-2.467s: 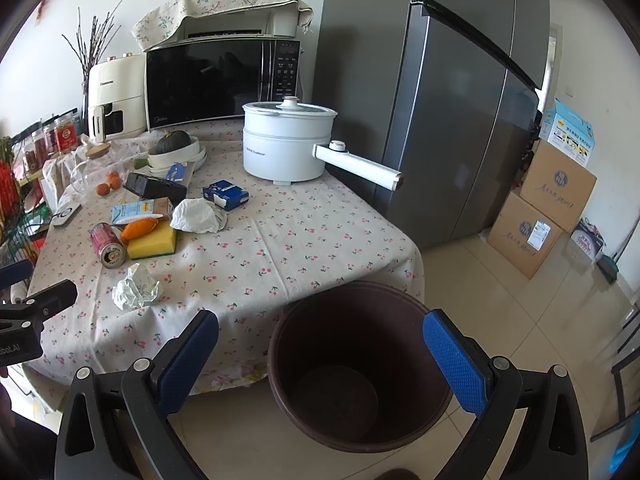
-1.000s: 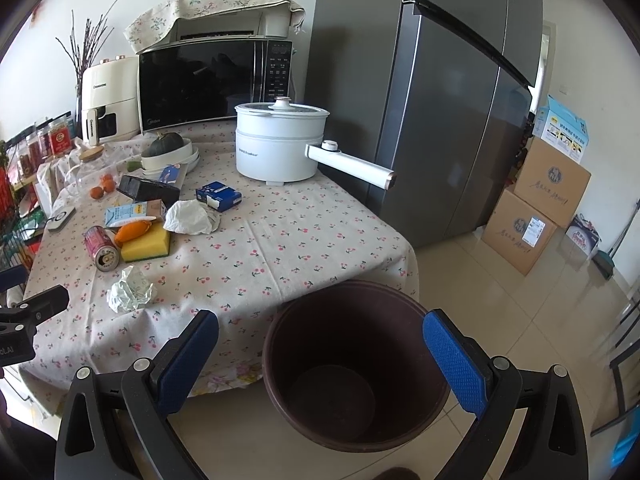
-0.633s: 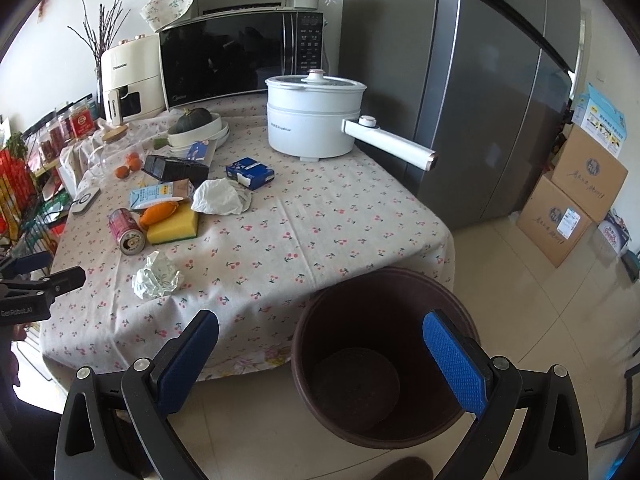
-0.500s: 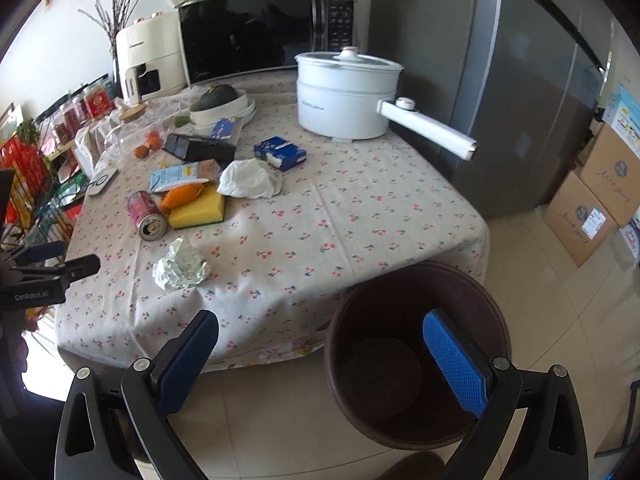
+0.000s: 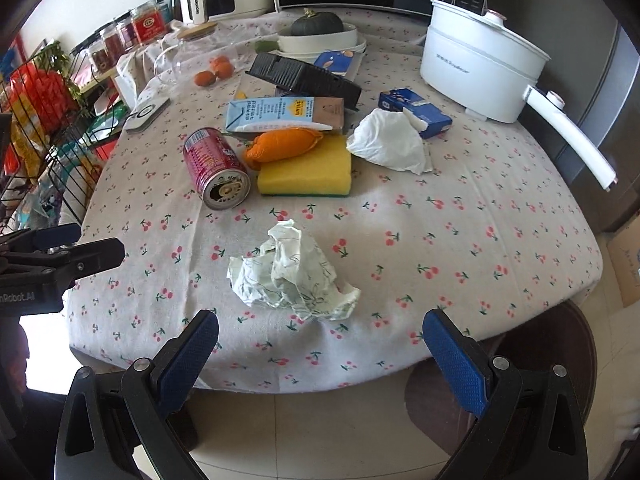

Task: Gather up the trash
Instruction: 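Grasp the crumpled white paper on the cloth with the right gripper, then carry the paper toward the bin with the right gripper while the left gripper grasps the red can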

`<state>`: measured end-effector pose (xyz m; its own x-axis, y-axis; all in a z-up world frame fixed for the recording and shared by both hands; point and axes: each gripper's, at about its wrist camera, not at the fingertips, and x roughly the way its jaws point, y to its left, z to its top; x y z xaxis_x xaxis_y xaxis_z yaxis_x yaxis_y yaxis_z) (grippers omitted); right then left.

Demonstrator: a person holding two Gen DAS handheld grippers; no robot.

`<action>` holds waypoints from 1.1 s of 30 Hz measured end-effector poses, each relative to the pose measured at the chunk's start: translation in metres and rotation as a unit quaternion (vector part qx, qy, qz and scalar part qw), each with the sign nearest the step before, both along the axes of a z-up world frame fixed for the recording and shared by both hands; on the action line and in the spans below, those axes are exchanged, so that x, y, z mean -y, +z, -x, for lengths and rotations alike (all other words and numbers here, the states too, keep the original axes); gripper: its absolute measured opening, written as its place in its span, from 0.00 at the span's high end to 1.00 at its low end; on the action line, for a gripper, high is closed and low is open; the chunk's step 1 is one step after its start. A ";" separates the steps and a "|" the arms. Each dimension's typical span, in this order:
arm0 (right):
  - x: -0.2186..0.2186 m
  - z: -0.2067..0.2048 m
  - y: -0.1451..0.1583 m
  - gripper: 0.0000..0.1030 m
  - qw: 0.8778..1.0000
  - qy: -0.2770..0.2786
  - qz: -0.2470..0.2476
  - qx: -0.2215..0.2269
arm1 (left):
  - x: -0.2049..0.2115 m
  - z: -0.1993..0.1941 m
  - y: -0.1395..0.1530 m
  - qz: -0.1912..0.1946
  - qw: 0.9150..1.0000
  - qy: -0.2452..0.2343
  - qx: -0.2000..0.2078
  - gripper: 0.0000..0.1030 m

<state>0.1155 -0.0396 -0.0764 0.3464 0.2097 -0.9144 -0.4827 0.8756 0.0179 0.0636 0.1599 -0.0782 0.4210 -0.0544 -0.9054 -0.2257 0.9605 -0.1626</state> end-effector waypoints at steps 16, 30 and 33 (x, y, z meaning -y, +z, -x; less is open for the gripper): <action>-0.017 -0.023 -0.022 0.66 0.999 0.001 -0.030 -0.026 | -0.006 -0.016 -0.001 0.031 0.999 0.007 0.034 0.00; 0.083 -0.049 0.020 0.65 0.996 -0.067 -0.051 -0.017 | -0.003 -0.085 -0.030 0.105 0.988 0.104 0.045 0.13; 0.109 -0.050 0.021 0.65 0.994 -0.088 -0.054 -0.021 | 0.001 -0.091 -0.037 0.102 0.988 0.105 0.038 0.18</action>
